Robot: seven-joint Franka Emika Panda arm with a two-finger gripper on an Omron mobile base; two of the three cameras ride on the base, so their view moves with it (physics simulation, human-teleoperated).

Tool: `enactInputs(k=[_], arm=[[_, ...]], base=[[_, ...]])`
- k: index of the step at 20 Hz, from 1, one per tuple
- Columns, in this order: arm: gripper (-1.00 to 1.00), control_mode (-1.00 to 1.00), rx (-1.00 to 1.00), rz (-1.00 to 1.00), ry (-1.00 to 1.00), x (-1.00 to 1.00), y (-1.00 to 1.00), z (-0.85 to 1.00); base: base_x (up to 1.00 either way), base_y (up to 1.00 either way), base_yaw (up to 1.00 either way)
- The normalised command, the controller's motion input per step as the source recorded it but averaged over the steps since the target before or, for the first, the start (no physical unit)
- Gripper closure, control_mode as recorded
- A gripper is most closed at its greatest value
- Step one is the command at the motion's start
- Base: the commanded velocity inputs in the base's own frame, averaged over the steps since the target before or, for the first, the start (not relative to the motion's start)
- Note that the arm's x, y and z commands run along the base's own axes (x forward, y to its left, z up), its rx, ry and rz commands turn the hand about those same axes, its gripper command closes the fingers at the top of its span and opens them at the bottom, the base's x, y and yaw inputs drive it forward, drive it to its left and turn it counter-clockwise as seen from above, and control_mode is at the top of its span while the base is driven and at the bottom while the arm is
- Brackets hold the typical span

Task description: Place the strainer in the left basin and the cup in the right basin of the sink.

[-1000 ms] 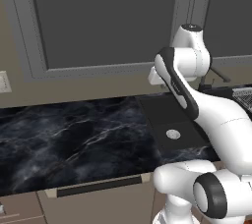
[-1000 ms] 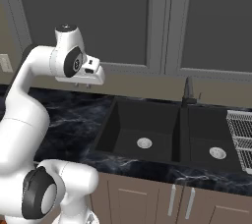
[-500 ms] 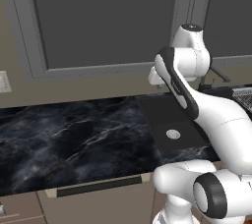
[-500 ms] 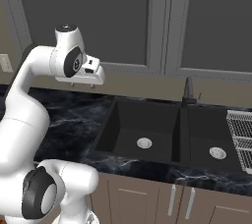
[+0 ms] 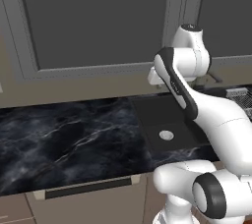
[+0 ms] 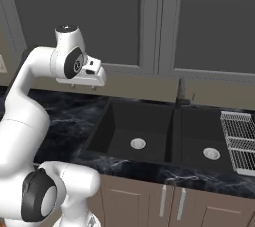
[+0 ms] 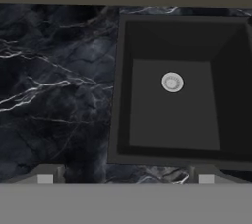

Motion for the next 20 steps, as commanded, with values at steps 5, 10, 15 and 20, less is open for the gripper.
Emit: enactInputs(k=[5,10,15,20], arm=[[-1.0,1.0,0.0,0.0,0.0,0.0,0.0,0.0],[-1.0,1.0,0.0,0.0,0.0,0.0,0.0,0.0],[-1.0,1.0,0.0,0.0,0.0,0.0,0.0,0.0],[-1.0,1.0,0.0,0.0,0.0,0.0,0.0,0.0]], base=[[-0.01,-0.61,0.02],[-0.01,-0.64,0.0],[0.0,-0.61,0.0],[0.0,-0.62,0.0]])
